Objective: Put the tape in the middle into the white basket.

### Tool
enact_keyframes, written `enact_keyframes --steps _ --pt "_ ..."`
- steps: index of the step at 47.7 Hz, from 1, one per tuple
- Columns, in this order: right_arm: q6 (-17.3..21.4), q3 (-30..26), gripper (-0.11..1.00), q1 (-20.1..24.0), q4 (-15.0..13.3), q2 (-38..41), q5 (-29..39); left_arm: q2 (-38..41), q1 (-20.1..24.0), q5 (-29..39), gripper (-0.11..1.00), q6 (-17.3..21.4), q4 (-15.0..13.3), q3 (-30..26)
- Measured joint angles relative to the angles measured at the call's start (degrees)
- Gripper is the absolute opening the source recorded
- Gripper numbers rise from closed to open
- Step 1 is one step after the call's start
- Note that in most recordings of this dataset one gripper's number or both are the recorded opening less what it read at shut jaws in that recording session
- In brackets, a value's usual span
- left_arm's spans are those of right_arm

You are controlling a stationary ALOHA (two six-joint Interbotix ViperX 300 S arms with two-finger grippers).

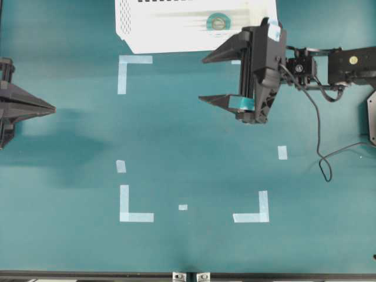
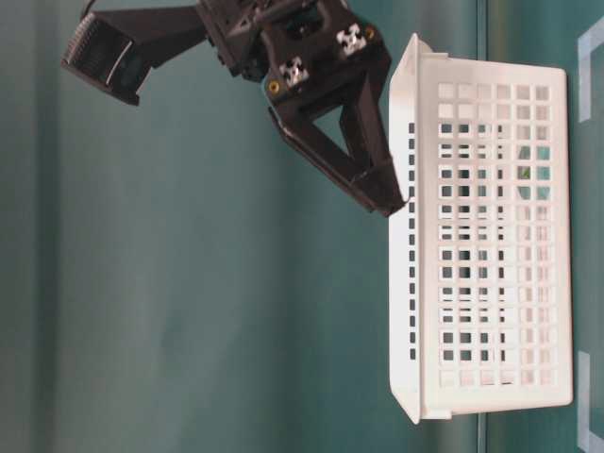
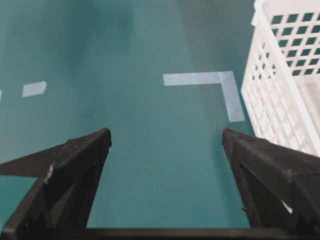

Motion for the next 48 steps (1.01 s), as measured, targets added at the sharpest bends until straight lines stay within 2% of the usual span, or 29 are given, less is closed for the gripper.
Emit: enact_keyframes --steps 16,48 --pt "0.00 2.72 0.99 0.26 0.00 -5.19 0.18 0.00 -0.09 0.00 -0.11 0.00 0.00 0.00" --pt "-0.09 14.24 0.99 0.35 0.00 -20.04 0.70 0.00 0.26 -0.18 -0.11 0.00 0.00 0.00"
